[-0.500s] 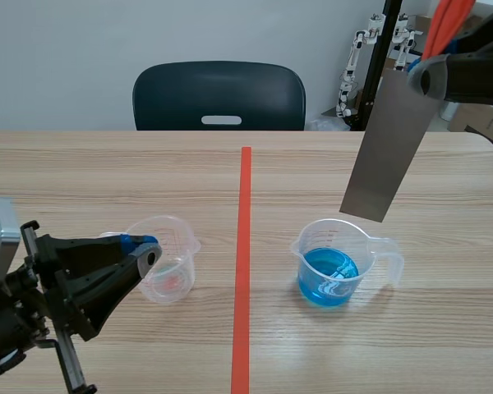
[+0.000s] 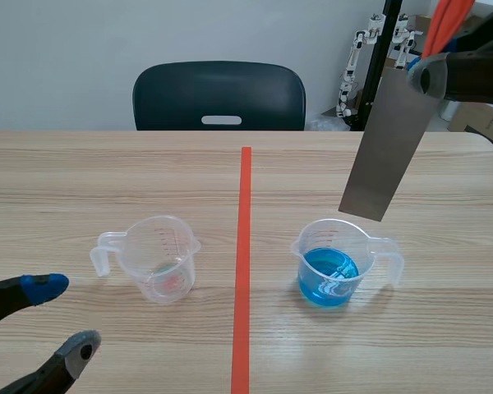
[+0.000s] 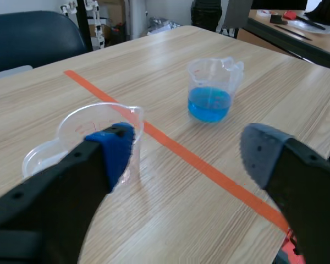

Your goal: Do the redox reaction experiment. lower the plate into the blue solution

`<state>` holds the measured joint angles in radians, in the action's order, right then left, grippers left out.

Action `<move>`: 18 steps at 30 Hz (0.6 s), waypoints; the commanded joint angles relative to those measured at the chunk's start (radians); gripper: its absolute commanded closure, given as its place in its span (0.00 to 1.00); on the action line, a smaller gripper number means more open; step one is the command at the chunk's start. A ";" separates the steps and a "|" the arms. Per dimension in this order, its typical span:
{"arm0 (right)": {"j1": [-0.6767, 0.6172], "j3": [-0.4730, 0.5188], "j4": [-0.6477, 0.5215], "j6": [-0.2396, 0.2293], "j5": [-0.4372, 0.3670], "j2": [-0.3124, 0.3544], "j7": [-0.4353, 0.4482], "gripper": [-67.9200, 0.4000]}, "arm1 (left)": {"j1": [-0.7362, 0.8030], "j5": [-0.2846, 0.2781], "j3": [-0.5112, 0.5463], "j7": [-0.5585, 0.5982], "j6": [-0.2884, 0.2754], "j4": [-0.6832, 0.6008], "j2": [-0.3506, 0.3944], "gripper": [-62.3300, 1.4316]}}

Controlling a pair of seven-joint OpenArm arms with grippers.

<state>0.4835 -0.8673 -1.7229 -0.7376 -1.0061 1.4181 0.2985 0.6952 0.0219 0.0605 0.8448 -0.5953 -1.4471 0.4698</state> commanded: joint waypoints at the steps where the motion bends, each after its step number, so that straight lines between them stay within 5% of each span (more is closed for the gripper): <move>1: 0.015 0.003 -0.001 -0.008 -0.018 0.000 0.023 0.98 | 0.027 -0.011 0.000 0.040 0.011 -0.015 -0.010 0.03; 9: 0.015 0.003 -0.001 -0.008 -0.018 0.000 0.023 0.98 | 0.187 -0.011 0.049 0.056 0.187 -0.014 -0.111 0.00; 18: 0.015 0.003 -0.001 -0.008 -0.018 0.000 0.023 0.98 | 0.277 -0.024 0.052 0.061 0.193 0.024 -0.157 0.00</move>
<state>0.4835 -0.8673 -1.7229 -0.7376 -1.0061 1.4181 0.2989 0.9836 0.0166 0.1139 0.8883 -0.3965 -1.4250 0.3161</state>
